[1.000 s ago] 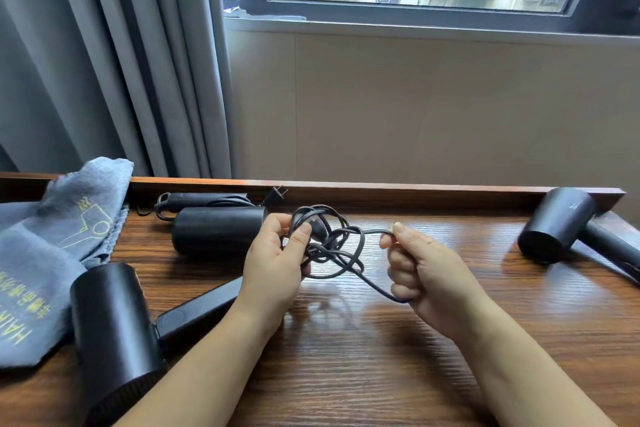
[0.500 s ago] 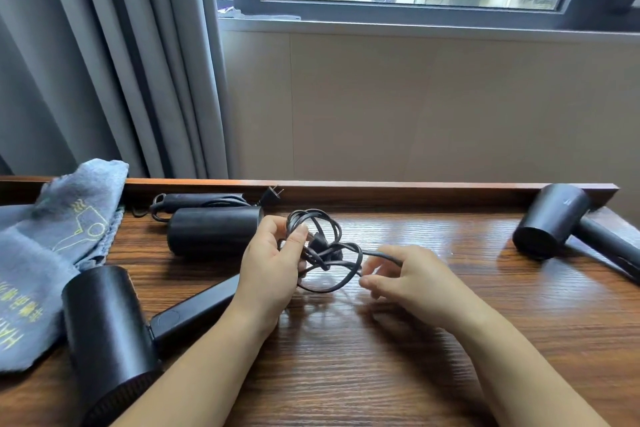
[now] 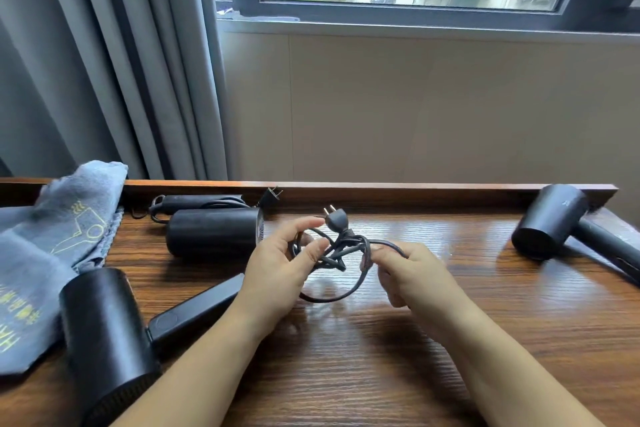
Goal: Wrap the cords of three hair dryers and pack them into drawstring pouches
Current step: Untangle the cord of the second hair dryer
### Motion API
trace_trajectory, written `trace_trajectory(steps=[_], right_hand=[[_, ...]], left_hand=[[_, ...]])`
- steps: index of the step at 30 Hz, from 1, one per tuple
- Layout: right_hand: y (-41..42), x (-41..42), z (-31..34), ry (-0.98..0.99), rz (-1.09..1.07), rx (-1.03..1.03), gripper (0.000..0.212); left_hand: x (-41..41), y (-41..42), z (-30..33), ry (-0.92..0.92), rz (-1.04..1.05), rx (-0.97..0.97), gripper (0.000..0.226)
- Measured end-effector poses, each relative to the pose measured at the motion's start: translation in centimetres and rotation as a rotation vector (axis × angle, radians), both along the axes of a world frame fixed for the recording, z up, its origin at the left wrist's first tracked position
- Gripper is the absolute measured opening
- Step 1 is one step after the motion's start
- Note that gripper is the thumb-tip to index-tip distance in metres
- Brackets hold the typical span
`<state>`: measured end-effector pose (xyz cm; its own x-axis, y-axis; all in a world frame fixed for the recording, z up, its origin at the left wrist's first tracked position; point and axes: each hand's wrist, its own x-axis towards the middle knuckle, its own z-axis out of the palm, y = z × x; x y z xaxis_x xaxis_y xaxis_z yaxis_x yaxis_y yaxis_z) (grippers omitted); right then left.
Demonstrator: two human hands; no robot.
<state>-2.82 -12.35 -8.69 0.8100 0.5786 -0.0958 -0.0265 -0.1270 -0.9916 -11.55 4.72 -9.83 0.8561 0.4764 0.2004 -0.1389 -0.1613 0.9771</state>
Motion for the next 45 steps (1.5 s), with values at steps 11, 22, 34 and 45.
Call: trace_trajectory(steps=[11, 22, 34, 45], right_hand=[[0.2, 0.1, 0.1, 0.162, 0.128, 0.193, 0.040], [0.5, 0.3, -0.8, 0.028, 0.167, 0.151, 0.052], [-0.6, 1.2, -0.7, -0.155, 0.285, -0.021, 0.031], [-1.9, 3.6, 0.7, 0.056, -0.276, 0.295, 0.030]], left_hand=[[-0.4, 0.0, 0.0, 0.197, -0.125, 0.364, 0.030], [-0.2, 0.1, -0.6, 0.169, -0.082, 0.329, 0.027], [0.1, 0.4, -0.8, 0.122, -0.073, -0.014, 0.017], [-0.2, 0.6, -0.1, 0.141, 0.133, 0.294, 0.034]])
